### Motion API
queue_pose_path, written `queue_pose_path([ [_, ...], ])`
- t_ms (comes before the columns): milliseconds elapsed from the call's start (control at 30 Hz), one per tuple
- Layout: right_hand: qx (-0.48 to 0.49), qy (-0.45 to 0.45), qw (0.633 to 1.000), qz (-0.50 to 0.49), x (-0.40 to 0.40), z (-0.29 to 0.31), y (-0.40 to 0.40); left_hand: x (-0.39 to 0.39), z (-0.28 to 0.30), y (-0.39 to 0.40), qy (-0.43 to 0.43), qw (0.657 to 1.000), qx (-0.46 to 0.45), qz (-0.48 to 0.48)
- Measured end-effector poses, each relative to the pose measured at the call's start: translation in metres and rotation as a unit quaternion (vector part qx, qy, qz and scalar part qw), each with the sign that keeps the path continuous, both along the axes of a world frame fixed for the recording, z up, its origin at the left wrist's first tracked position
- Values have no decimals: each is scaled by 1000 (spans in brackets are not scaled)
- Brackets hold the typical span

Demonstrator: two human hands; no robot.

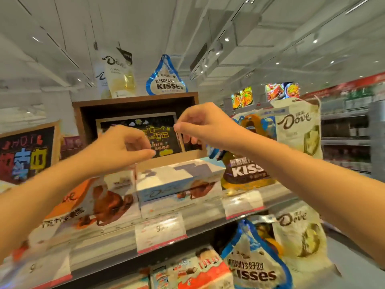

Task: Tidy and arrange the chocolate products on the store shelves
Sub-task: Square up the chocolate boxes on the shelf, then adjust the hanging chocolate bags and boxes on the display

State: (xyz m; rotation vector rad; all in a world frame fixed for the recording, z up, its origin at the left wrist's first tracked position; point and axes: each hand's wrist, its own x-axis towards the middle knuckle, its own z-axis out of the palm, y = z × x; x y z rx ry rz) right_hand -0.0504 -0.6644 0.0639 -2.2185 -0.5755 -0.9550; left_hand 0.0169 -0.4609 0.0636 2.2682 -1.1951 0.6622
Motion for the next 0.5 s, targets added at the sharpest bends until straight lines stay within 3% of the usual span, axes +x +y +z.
queue_pose_path([
  [100,34,-6,999,-1,-16,5,-47,-8,-2,-45,26,999,-22,-31],
  [333,20,-91,990,-104,-39,29,-164,-29,-2,-147,59,994,-73,-46],
  [433,-52,-112,969,-212,-38,36,-215,-34,-2,-181,48,995,-84,-2],
  [500,-121,-71,951,-275,-36,35,-243,-32,-3,-198,61,994,-86,17],
])
